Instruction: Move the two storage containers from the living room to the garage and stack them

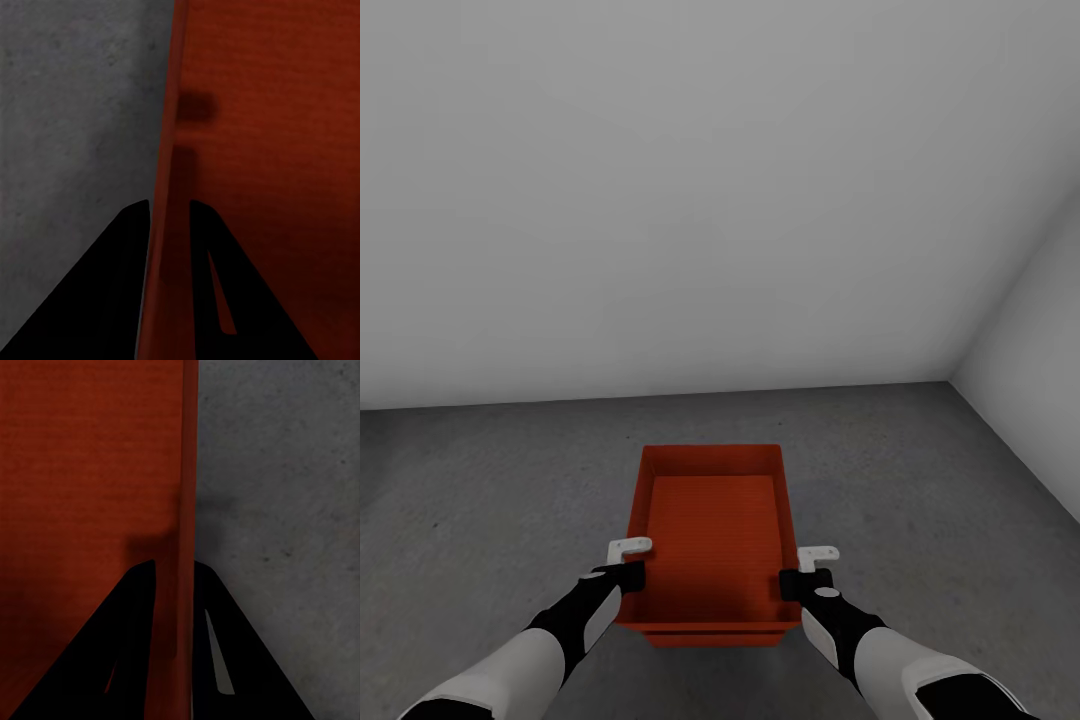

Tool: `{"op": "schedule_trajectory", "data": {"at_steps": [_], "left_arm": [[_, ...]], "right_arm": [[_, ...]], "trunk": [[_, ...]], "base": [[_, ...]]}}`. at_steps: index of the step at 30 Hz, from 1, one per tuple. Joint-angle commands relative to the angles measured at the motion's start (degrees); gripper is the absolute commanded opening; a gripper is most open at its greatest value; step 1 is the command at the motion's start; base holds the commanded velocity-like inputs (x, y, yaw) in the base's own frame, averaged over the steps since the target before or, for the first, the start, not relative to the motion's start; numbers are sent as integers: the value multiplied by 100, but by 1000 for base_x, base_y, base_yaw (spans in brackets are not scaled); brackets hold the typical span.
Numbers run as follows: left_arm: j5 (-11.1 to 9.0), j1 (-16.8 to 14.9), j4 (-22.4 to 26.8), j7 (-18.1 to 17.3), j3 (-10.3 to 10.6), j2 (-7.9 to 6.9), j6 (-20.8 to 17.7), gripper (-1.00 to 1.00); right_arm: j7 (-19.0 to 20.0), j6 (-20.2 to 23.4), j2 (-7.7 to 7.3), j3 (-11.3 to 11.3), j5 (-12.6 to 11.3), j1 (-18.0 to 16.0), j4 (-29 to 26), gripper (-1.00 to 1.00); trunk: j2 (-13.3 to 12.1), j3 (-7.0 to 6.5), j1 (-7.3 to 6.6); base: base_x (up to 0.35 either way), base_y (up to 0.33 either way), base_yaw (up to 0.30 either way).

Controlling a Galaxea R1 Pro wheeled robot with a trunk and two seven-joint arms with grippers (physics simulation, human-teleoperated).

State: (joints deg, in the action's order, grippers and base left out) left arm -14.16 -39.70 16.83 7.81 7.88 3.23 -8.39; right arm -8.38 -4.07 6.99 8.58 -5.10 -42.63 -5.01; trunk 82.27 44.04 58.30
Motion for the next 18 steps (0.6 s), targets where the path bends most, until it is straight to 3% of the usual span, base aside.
{"op": "schedule_trajectory", "data": {"at_steps": [1,18], "left_arm": [[80,-2,252,528,-103,11,-34,-100],[-99,-2,260,521,-108,2,-40,-100]], "right_arm": [[-32,-32,8,-6,-96,0,27,-100],[-32,-32,12,-7,-101,0,27,-100]], "trunk": [[2,4,0],[2,4,0]], "base": [[0,0,0],[0,0,0]]}}
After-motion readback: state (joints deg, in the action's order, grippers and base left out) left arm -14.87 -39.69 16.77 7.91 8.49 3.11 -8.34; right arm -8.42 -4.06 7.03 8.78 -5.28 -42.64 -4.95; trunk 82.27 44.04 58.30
